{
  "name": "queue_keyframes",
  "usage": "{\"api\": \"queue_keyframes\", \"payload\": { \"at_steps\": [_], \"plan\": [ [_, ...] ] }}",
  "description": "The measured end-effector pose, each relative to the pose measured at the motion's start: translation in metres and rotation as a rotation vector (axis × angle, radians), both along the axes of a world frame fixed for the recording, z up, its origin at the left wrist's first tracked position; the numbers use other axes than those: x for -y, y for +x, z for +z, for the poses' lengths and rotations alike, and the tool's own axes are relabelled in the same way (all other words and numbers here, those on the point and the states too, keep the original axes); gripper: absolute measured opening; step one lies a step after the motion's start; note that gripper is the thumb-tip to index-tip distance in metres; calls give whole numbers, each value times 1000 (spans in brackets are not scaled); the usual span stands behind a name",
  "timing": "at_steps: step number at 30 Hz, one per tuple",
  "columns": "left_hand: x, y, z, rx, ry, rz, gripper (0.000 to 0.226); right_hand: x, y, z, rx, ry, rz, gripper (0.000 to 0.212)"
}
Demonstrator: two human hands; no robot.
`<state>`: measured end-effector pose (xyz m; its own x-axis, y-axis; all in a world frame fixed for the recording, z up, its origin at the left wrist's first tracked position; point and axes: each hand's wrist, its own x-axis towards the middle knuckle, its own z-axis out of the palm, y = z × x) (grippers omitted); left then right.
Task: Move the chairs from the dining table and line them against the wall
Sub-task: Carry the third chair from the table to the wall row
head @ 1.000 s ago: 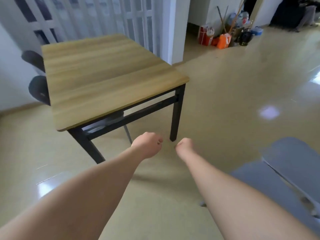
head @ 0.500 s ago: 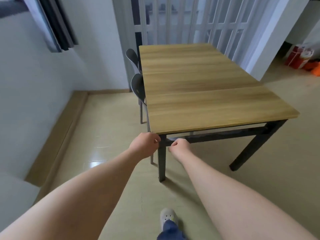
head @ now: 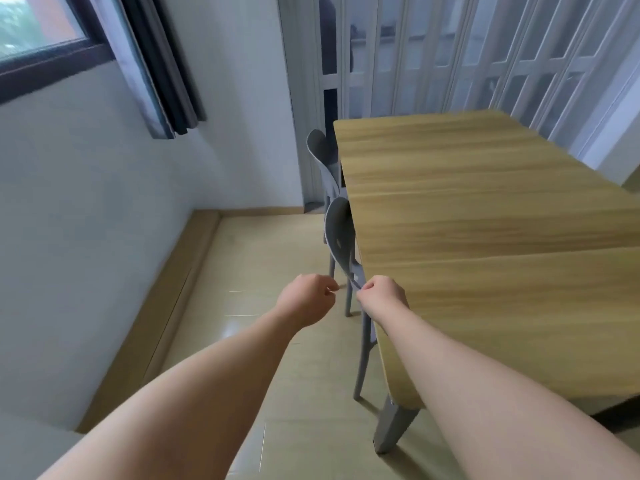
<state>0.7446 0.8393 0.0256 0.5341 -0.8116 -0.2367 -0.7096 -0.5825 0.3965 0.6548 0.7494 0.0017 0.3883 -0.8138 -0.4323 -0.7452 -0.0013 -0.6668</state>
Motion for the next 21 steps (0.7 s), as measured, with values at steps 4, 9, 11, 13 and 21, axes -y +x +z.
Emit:
{"api": "queue_keyframes", "payload": {
  "at_steps": [4,9,11,13,21],
  "plan": [
    [29,55,1,-15,9,-12,35,29,51,2,-33,-1,11,24],
    [71,123,-8,-6,38,-78,36,57,106,-7,-35,31,-42,32],
    [89,149,-13,10,50,-138,38,66,129,-12,-28,49,-81,34],
    [106,174,-17,43,61,-225,39,74,154,-19,-22,82,-129,38],
    [163,237,-43,213,99,-750,53,79,206,-48,-167,128,-342,52]
  ]
}}
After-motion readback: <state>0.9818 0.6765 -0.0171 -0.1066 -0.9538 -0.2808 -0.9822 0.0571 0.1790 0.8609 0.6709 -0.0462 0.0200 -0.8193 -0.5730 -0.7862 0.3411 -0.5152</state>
